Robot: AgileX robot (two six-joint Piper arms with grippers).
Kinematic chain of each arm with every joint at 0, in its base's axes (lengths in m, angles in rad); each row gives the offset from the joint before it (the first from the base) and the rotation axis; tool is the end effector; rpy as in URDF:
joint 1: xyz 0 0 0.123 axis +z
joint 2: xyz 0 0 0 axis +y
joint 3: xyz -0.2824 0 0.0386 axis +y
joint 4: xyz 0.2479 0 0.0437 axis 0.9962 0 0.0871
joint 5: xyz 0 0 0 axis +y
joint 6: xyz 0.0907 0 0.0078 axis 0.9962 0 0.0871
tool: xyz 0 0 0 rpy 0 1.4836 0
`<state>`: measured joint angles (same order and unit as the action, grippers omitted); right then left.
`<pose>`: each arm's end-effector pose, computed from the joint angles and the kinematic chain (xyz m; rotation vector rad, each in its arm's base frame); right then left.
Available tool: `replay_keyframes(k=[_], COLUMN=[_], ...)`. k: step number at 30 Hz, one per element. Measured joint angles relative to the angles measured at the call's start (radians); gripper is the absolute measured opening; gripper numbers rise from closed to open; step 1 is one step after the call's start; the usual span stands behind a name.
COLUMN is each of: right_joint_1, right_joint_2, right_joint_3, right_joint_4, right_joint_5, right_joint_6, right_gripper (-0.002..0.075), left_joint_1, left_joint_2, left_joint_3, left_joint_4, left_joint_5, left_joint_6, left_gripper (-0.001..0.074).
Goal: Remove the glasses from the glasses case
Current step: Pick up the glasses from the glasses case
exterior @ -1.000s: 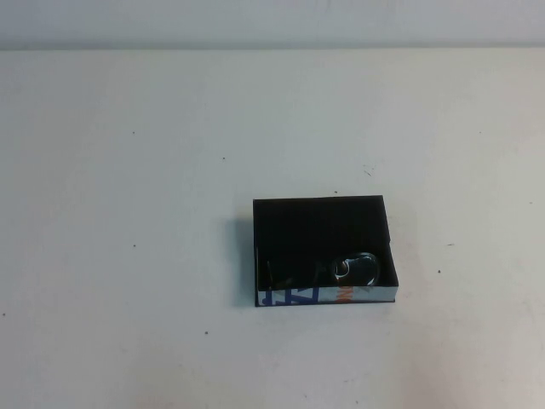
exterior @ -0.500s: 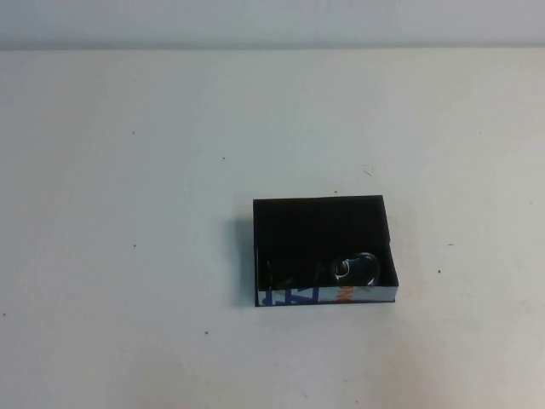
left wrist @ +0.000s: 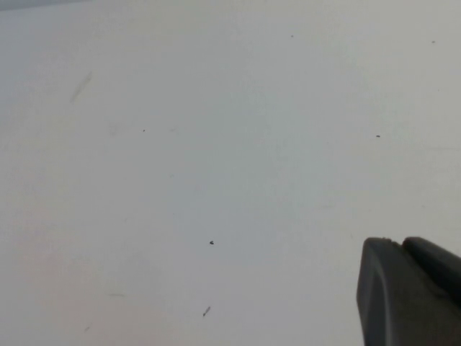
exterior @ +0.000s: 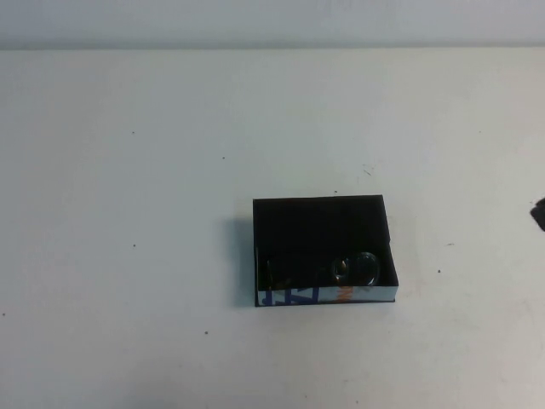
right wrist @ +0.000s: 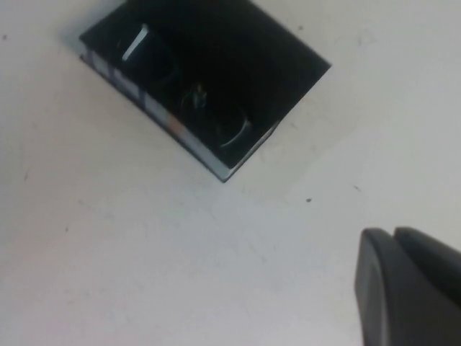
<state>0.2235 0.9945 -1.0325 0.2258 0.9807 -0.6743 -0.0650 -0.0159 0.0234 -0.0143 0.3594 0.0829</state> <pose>0.1756 0.0573 0.3670 -0.9793 2.1870 0.0749 0.0526 -0.0039 0.1737 0.1279 1.8460 -0.0015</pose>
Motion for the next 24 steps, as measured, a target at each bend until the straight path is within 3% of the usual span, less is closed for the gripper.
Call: replay_keyframes(k=[9,13,24], right_joint_1=[0.177,0.255,0.344], right_joint_2=[0.394,0.566,0.934], right_joint_3=[-0.235,-0.334,-0.591], right_joint_4=[-0.108,-0.108,-0.085], right_joint_5=[0.067,0.074,0.142], right_joint_6=[-0.224,-0.327,-0.413], right_gripper=[-0.0004,0.0040,0.0348], left_joint_1=[0.000,0.000,0.000], left_joint_2=[0.000,0.000,0.000], left_joint_3=[0.000,0.000,0.000], left_joint_4=[0.000,0.000,0.000], left_joint_5=[0.000,0.000,0.000], left_joint_6=[0.000,0.000,0.000], left_gripper=[-0.0004,-0.0004,-0.0004])
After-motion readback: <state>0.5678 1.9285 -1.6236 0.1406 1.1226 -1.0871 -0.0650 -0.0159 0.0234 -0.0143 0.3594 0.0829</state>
